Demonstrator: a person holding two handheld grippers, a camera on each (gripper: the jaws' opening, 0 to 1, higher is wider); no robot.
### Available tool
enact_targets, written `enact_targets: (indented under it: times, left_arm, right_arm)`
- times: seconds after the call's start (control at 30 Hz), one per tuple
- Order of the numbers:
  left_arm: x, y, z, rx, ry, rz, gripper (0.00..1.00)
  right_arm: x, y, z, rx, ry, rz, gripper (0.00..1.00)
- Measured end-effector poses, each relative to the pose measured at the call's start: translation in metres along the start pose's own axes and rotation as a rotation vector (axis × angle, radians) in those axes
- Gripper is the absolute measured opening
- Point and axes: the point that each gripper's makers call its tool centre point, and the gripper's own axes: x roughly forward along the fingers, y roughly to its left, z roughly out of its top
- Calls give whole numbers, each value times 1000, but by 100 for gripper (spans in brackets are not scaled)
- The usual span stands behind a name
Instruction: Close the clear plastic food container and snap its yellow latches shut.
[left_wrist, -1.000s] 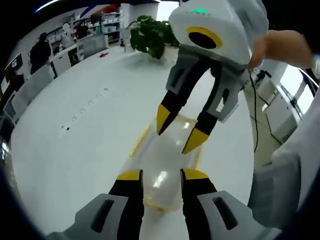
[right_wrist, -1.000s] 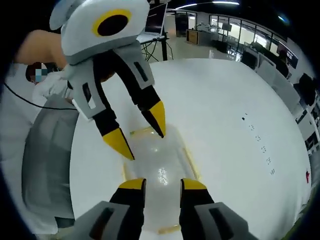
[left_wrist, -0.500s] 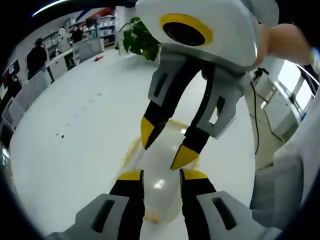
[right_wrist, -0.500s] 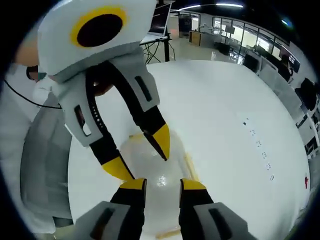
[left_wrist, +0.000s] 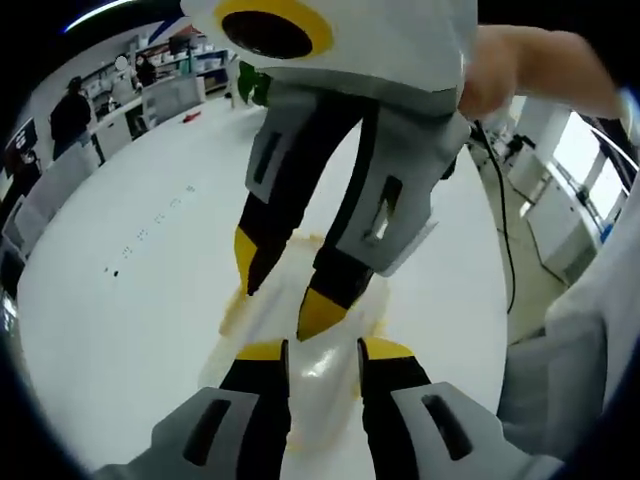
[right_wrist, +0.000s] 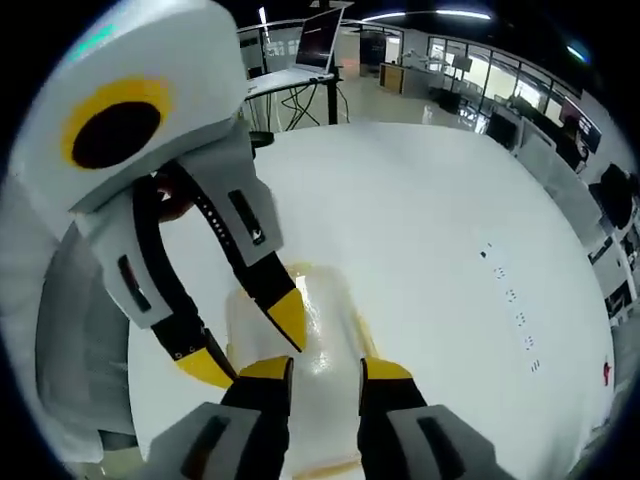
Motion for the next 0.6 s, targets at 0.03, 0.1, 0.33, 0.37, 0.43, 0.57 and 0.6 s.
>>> enact_targets:
  times: [0.03, 0.1, 0.33, 0.37, 0.43, 0.57, 0.6]
  left_arm:
    - [0, -1, 0, -4, -4, 0, 25]
    - [0, -3, 2, -9, -13, -4, 26]
    - [-1, -9, -1, -11, -14, -7, 27]
    - [-1, -10, -1, -16, -19, -5, 27]
    - [0, -12, -3, -19, -21, -4, 28]
    - [1, -13, -6, 7, -12, 23, 31]
    - [2, -14, -7, 15, -14, 30, 33]
  right_arm:
    - [0, -1, 0, 0, -1, 0, 23]
    - [0, -3, 0, -3, 0, -2, 24]
    - [0, -10, 1, -14, 1, -4, 24]
    - [0, -10, 1, -15, 3, -3, 24]
    - [2, -11, -1, -32, 19, -3, 25]
    - [6, -12, -2, -40, 34, 16, 28]
    - [7, -13, -2, -41, 35, 22, 28]
